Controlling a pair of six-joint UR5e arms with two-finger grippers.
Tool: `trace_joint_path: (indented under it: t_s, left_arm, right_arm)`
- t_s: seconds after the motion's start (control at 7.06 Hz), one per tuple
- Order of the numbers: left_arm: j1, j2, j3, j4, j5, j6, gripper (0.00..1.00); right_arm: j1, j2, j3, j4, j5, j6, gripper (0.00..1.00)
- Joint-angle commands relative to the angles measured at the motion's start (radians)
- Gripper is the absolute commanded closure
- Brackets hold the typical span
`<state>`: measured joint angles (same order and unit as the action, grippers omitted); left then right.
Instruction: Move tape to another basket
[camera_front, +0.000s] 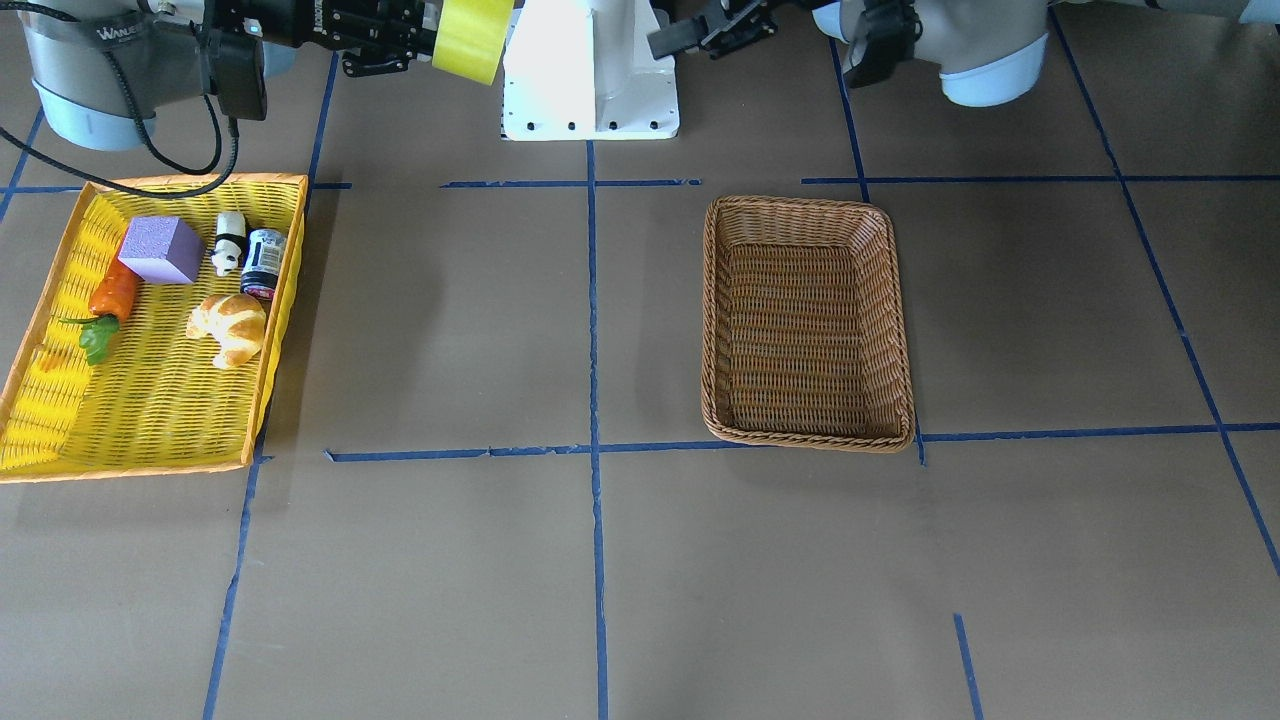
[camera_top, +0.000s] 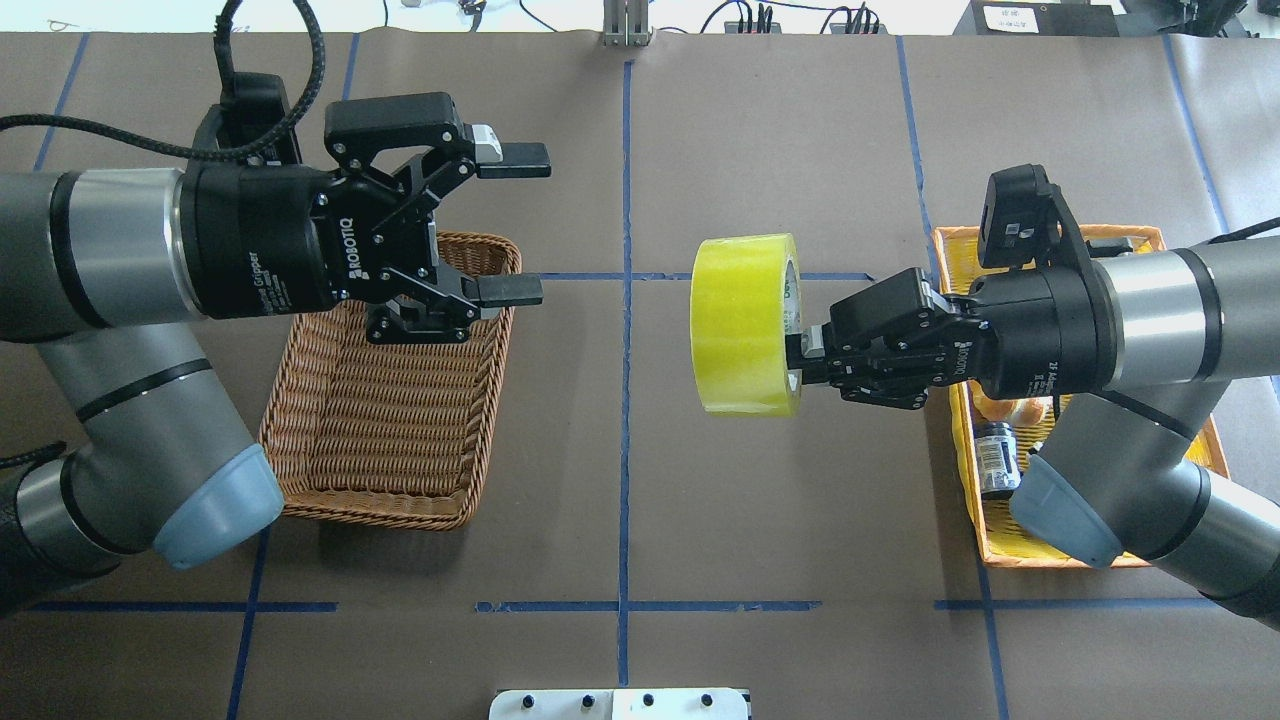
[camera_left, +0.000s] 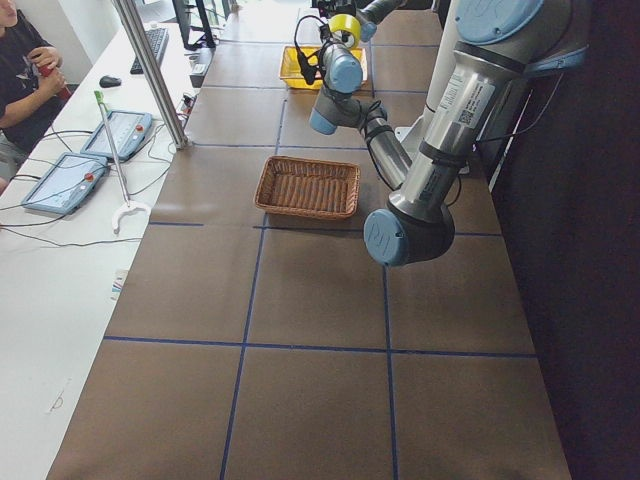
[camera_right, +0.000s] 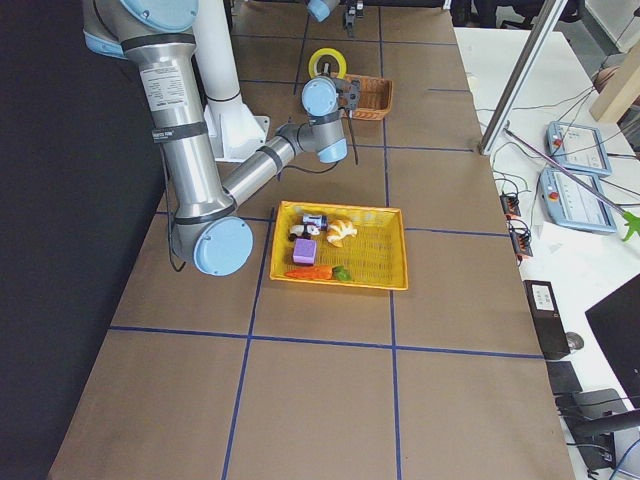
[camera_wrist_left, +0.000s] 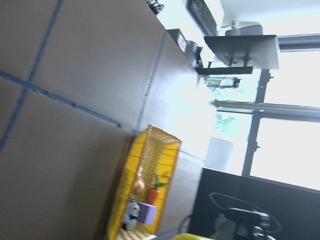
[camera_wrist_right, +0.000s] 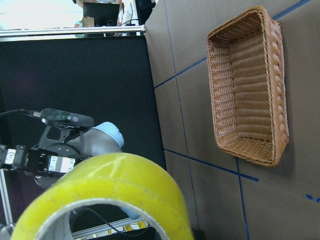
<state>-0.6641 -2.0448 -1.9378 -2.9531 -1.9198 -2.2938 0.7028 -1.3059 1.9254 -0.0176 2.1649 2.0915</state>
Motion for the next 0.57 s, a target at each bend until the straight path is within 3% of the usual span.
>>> trace_joint_path:
  t_s: [0.0, 0.43]
  left_arm:
    - [0.084, -0.009, 0.0, -0.108, 0.1, -0.004, 0.0]
    - [0.11, -0.037, -0.003, -0.116, 0.104, 0.036, 0.0]
  right_arm:
    - [-0.023, 0.0, 0.0, 0.079, -0.039, 0.057, 1.0]
    - [-0.071, 0.025, -0.003, 0.084, -0.042, 0.059, 1.0]
